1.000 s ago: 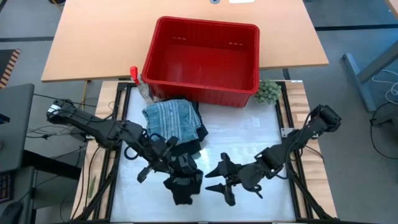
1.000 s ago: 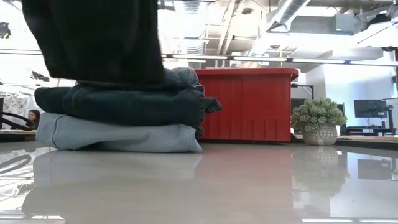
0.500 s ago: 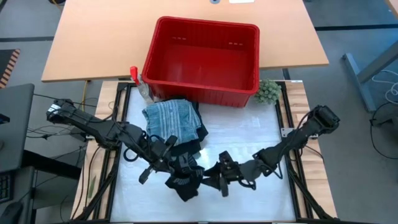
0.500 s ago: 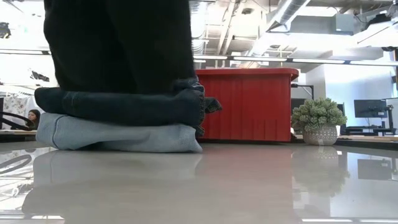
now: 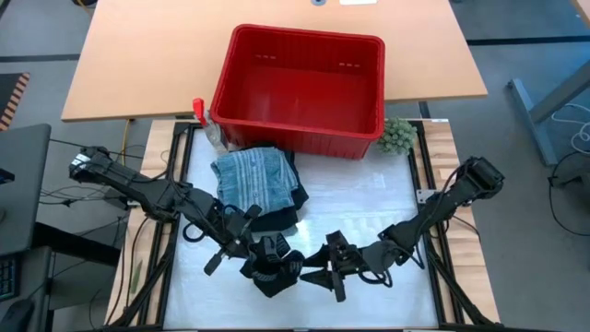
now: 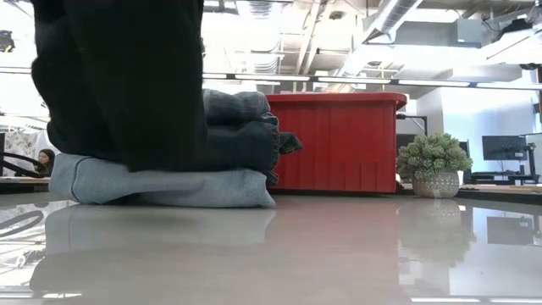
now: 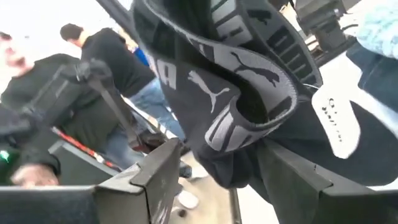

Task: Fold laundry
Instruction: Fold the black boxer from the red laundry bin

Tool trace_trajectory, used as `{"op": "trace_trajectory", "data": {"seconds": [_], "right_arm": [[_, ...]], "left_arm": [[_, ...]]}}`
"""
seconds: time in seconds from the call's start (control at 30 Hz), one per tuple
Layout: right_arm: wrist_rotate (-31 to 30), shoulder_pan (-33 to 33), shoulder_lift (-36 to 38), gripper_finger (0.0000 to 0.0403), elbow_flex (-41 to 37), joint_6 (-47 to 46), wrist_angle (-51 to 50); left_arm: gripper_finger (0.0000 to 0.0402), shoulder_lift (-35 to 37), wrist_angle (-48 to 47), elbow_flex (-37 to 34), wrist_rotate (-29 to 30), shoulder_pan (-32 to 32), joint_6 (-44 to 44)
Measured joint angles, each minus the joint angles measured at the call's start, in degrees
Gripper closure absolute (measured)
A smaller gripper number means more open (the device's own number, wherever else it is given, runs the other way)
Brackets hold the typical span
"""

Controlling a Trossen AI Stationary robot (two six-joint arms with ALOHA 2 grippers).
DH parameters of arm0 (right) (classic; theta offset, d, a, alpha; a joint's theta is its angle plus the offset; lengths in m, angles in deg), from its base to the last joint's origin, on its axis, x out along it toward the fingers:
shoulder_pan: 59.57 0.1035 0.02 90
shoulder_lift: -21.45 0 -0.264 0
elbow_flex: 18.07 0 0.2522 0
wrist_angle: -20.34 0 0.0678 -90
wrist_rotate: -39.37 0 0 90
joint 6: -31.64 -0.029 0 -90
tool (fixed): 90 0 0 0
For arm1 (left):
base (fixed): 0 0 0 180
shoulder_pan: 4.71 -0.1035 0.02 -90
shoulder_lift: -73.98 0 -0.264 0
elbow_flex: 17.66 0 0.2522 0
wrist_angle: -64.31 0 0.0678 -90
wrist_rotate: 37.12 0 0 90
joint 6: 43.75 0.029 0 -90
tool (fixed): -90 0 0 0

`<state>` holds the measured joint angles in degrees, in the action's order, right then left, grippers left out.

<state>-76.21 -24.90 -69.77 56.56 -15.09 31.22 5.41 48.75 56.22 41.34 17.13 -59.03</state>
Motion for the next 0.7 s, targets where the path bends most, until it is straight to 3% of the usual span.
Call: {"op": "trace_trajectory", "data": {"seconds": [0.17, 0.57, 0.7], "right_arm": [[-0.1, 2.0, 0.0, 0.0161, 0.0, 5.5, -1.0], [-6.0, -0.4, 0.0, 0.0161, 0.0, 3.2, -1.9], [-6.3, -1.4, 0.0, 0.0187, 0.0, 3.2, -1.9]], "left_arm": [[0.0401, 0.0, -0.8, 0.0, 2.0, 1.2, -0.2], [0.0401, 0.0, -0.7, 0.0, 12.8, 4.1, 0.2], [0.0401, 0.0, -0.5, 0.0, 17.4, 4.6, 0.0]]}}
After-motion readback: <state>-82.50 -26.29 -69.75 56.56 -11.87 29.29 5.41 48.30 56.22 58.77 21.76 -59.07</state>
